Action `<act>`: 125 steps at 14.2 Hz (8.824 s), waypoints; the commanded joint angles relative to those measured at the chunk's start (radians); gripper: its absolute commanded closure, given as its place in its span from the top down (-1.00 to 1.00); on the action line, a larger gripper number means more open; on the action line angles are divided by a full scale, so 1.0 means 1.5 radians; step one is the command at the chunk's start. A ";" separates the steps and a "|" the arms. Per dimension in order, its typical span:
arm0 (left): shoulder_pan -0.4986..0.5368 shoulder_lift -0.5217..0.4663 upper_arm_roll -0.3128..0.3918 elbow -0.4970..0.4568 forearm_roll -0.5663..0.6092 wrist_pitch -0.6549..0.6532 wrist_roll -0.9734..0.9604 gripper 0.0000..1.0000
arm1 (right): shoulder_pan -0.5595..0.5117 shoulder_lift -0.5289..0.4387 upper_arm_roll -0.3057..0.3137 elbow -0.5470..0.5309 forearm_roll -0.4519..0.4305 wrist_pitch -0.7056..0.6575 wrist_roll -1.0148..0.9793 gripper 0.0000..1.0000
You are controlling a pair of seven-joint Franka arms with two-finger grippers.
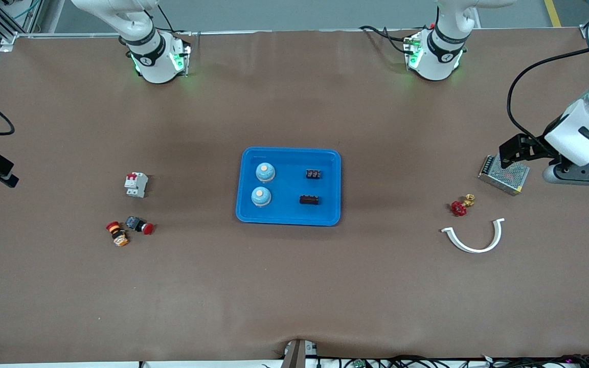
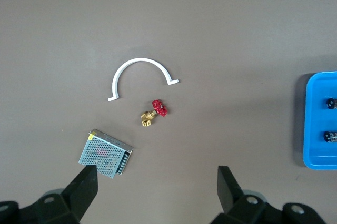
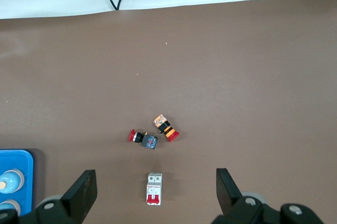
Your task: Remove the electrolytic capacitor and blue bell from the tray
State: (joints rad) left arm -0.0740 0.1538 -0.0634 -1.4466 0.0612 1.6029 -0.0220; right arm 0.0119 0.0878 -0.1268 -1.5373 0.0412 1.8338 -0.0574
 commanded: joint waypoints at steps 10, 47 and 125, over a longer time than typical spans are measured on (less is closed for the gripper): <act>-0.010 0.001 -0.010 -0.001 -0.004 -0.005 -0.051 1.00 | -0.005 0.002 0.004 0.006 0.001 -0.008 0.002 1.00; -0.265 0.310 -0.041 -0.011 -0.053 0.343 -1.293 1.00 | 0.405 0.180 0.005 -0.195 0.058 0.177 0.453 1.00; -0.418 0.191 0.035 -0.239 0.076 0.295 -0.801 -1.00 | -0.097 0.125 0.002 -0.491 -0.038 0.490 -0.404 -0.19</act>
State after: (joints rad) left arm -0.7176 0.5485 -0.0097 -1.6497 0.1311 1.9808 -1.2708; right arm -0.1082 0.2678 -0.1463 -2.2359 -0.0034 2.5075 -0.6537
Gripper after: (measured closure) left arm 0.687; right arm 0.326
